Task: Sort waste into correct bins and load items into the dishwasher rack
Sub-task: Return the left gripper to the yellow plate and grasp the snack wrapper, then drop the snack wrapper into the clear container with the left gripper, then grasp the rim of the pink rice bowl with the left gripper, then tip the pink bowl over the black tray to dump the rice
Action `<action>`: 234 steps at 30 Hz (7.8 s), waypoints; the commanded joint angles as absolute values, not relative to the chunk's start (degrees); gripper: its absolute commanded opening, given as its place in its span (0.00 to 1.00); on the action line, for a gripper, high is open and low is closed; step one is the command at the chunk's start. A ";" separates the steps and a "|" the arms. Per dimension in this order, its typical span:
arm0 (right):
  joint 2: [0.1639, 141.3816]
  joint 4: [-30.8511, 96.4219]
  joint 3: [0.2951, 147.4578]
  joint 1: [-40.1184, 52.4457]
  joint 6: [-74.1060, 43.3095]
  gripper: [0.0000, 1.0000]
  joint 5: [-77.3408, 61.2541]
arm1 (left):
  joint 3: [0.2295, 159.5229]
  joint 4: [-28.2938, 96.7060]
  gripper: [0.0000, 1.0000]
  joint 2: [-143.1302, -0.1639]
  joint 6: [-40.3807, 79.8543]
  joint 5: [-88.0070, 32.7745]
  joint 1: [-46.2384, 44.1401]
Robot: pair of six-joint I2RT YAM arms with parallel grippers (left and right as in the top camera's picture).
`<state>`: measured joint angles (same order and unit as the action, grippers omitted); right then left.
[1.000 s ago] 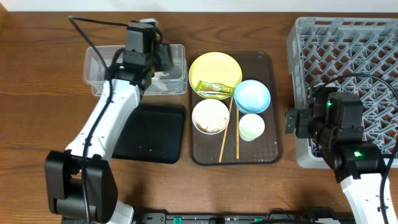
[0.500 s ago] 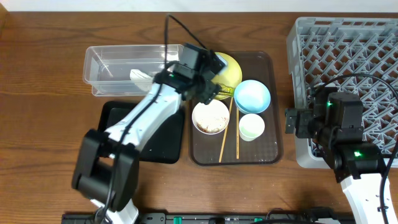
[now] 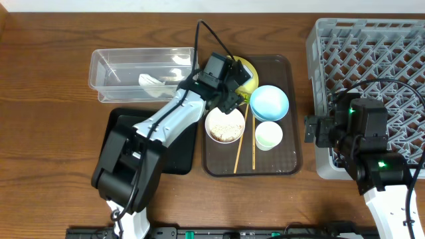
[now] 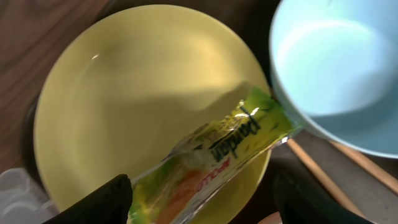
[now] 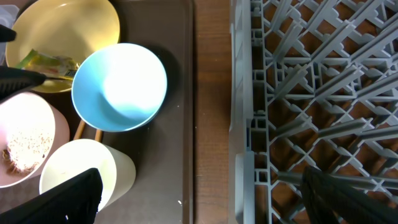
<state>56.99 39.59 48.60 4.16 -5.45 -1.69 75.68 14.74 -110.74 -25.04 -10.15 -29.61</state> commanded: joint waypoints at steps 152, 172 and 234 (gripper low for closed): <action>56.90 39.64 49.67 4.58 -5.76 0.99 -1.98 | 73.36 37.41 0.68 -99.00 19.18 -9.43 -35.11; 56.90 39.70 49.67 4.58 -5.78 0.99 -2.00 | 73.34 34.63 0.40 -111.98 19.20 -9.41 -44.18; 56.90 40.16 49.67 4.58 -5.76 0.99 -2.00 | 62.06 52.23 0.06 -108.60 13.43 -88.31 16.08</action>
<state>56.99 40.05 48.66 4.16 -5.45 -1.69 62.15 52.05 -108.18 6.28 -84.40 15.25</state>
